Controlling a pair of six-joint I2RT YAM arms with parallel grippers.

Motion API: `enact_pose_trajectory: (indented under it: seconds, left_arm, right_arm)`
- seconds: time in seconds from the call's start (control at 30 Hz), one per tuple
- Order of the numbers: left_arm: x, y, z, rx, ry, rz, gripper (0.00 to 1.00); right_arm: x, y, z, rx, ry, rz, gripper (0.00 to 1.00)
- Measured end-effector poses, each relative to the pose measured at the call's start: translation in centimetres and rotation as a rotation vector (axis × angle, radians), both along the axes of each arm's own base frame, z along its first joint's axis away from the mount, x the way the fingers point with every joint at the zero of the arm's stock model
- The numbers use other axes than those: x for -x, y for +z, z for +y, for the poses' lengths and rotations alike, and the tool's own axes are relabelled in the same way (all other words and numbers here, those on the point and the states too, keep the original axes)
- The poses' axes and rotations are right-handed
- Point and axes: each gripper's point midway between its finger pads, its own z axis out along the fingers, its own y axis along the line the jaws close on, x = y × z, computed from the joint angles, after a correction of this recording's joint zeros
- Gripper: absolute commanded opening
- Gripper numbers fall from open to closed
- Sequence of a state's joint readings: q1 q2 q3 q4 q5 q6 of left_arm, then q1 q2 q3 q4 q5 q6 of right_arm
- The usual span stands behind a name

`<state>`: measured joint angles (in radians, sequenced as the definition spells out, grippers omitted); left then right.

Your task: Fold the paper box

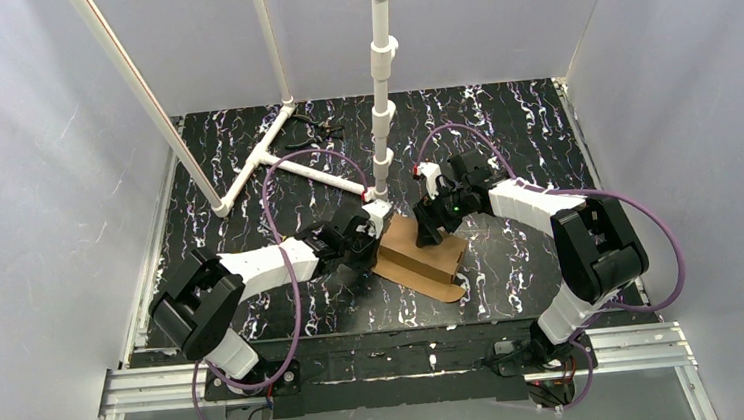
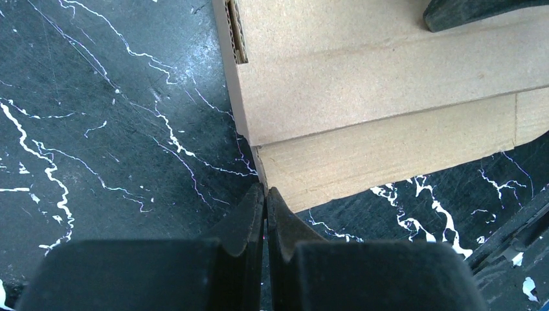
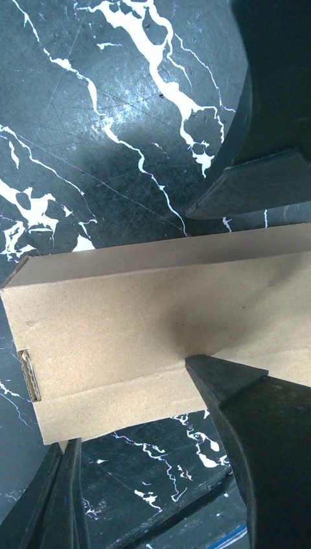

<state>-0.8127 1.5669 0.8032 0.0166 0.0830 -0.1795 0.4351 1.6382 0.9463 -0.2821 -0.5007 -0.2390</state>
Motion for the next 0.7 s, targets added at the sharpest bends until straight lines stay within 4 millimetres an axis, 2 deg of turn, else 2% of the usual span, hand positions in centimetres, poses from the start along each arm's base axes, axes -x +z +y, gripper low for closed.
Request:
enact_pose_trajectory:
  seconds: [0.7]
  left_arm:
    - [-0.32,0.09,0.16,-0.008,0.007,-0.017,0.0]
  right_arm:
    - [0.0,0.0,0.02,0.0,0.0,0.0,0.83]
